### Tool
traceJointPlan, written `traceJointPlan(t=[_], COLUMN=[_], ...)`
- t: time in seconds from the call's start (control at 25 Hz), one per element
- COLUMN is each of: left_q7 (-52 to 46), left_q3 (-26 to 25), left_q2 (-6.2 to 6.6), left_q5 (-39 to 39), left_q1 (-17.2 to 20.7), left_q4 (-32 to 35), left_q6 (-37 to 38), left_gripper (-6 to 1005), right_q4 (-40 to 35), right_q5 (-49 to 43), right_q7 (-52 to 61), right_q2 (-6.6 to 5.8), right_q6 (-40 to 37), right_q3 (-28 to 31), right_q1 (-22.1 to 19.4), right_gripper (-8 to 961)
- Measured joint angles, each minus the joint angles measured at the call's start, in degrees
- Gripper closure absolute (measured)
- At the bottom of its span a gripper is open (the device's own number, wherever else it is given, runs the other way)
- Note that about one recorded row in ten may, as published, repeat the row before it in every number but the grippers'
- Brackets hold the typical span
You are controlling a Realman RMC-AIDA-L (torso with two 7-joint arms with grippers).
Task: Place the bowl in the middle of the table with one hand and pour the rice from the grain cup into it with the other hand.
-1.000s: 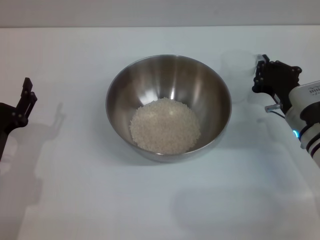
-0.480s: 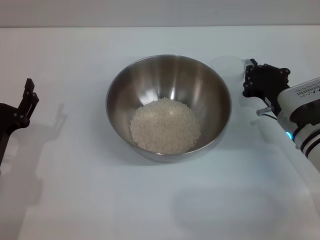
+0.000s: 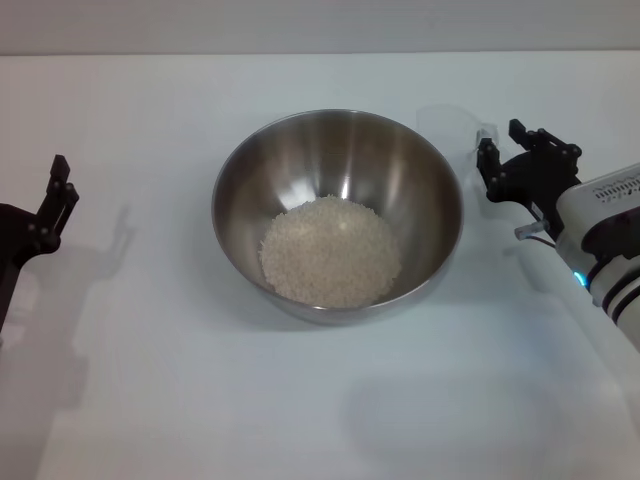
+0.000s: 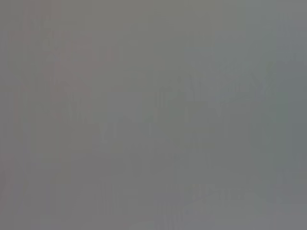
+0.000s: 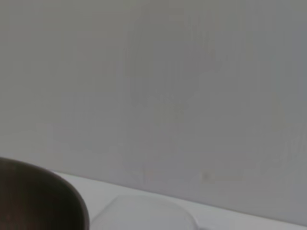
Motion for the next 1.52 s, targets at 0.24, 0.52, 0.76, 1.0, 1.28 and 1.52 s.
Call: traceJointPlan(t=[0.24, 0.52, 0.76, 1.0, 1.28, 1.52], left_q7=[0.0, 0.0, 0.0, 0.0, 0.0, 0.0], left_q3=[0.0, 0.0, 0.0, 0.02, 0.09, -0.01], left_q2=[0.0, 0.0, 0.0, 0.0, 0.0, 0.04], left_q5=[0.0, 0.0, 0.0, 0.06, 0.05, 0.02], left_q1=[-0.09, -0.1, 0.02, 0.15, 0.38, 0.4], left_q4=[0.0, 0.0, 0.0, 0.0, 0.13, 0.61], left_q6=[0.0, 0.0, 0.04, 0.08, 0.08, 0.1], left_gripper=[186, 186, 186, 186, 186, 186], right_q4=[0.45, 2.34, 3.03, 3.81, 4.46, 1.84], right_q5=[-0.11, -0.11, -0.11, -0.2, 0.44, 0.68], right_q7=[0.0, 0.01, 0.1, 0.48, 2.73, 3.96], right_q2=[0.0, -0.08, -0.11, -0.2, -0.34, 0.0], right_q6=[-0.56, -2.41, -4.4, -11.77, -30.84, -40.5], right_q3=[-1.09, -1.59, -2.07, -3.74, -3.29, -3.11], right_q1=[-1.31, -3.52, -5.63, -9.59, -17.61, -19.91], right_gripper=[602, 530, 403, 365, 330, 192])
